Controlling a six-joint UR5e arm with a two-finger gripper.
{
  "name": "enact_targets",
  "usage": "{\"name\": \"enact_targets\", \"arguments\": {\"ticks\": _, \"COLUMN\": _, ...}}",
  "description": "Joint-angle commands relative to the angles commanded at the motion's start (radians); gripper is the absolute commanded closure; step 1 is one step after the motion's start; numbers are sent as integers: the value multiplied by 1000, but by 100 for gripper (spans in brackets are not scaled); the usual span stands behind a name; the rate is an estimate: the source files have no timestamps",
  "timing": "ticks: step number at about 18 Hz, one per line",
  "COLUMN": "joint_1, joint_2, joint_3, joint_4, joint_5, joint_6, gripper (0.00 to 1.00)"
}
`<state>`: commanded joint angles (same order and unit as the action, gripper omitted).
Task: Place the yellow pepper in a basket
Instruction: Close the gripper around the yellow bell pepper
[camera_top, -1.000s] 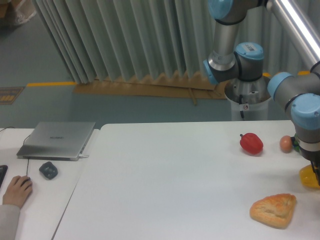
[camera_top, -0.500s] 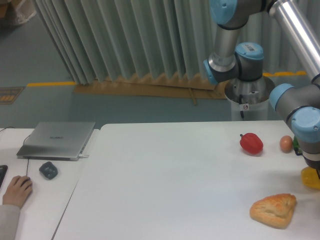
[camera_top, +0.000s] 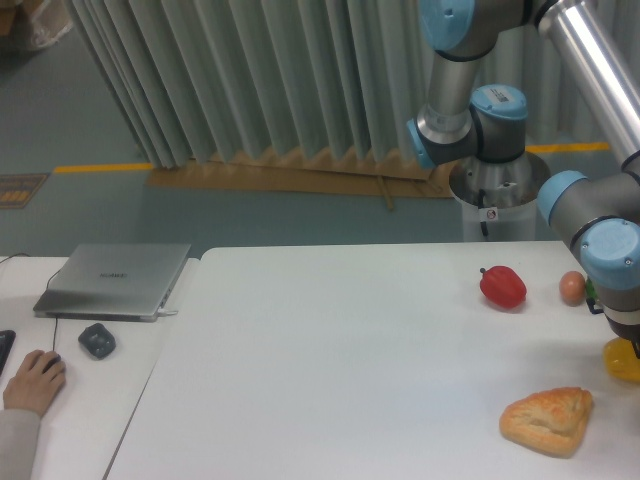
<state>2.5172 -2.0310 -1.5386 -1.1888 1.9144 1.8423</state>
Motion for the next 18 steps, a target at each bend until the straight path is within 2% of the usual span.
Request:
{"name": "enact_targets", "arguments": {"ticks": 4, "joint_1": -2, "joint_2": 24, "joint_3": 8, "joint_4": -12, "joint_5": -14, "joint_6": -11, "gripper": 0}}
{"name": "enact_targets", "arguments": {"ticks": 5, "joint_1": -2, "joint_2": 35, "joint_3": 17, "joint_4": -31, "joint_5": -49, "joint_6": -14, "gripper": 0}}
{"name": "enact_targets", "arguments": {"ticks": 8, "joint_1": -3, "joint_2": 58, "joint_3": 17, "joint_4": -60, "joint_5": -61, "joint_6": -14, "gripper": 0}}
{"name": "enact_targets", "arguments": {"ticks": 18, "joint_1": -6, "joint_2": 9, "joint_3": 6, "joint_4": -28, "joint_5": -60, "joint_6": -29, "gripper": 0}}
